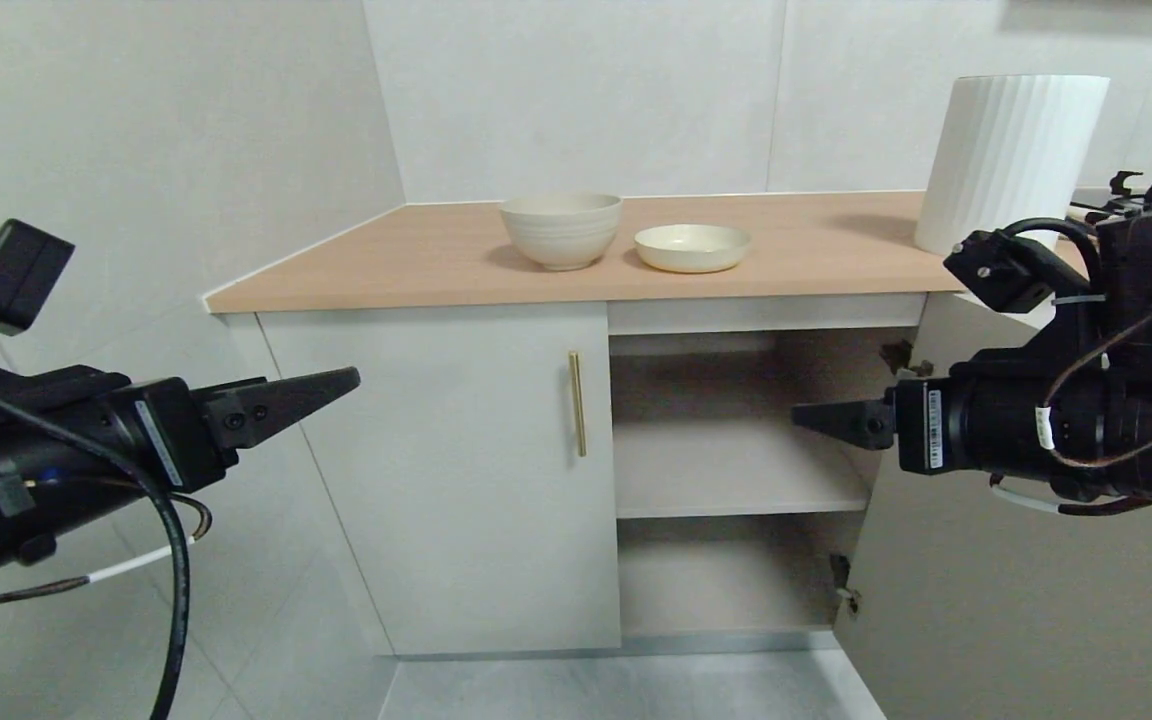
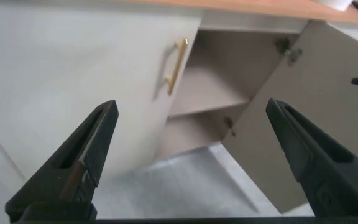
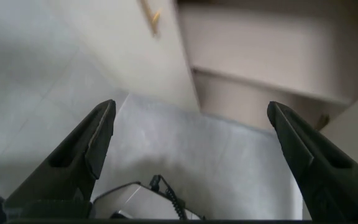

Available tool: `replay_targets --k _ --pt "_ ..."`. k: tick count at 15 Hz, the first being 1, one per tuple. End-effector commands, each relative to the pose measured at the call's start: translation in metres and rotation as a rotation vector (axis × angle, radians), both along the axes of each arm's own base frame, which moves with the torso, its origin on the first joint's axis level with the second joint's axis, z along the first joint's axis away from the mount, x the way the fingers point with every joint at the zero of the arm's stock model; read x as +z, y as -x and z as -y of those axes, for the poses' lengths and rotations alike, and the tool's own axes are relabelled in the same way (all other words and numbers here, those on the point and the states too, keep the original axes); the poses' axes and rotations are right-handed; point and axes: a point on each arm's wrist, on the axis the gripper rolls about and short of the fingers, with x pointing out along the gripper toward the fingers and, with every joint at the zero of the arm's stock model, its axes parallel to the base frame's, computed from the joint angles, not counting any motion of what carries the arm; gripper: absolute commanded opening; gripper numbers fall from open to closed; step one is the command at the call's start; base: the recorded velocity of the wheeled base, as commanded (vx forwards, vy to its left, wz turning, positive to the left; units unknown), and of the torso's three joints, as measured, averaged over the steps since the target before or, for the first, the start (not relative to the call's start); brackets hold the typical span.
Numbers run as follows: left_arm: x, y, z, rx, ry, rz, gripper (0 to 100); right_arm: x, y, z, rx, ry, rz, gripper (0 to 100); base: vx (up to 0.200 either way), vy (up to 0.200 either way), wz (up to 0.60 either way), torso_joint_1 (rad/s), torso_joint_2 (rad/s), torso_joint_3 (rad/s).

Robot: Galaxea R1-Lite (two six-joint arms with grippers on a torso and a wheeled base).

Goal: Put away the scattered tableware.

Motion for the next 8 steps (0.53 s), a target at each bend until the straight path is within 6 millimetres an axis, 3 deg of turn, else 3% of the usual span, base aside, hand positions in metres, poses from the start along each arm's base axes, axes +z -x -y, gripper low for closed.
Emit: replay_targets --k 1,8 --pt "-0.0010 -0.0012 0.0003 0.000 0.000 -0.005 100 0.0010 0.0010 0.0006 0.003 -0.004 0.003 100 0.200 0.000 0.00 0.007 0.01 0.012" --pt "-0.0006 -0.0015 -0.0006 0.005 0.001 -0.004 100 -0.0023 0.0072 0.0035 0.056 -0.018 -0.011 100 0.200 0.000 0.00 0.002 0.00 0.004"
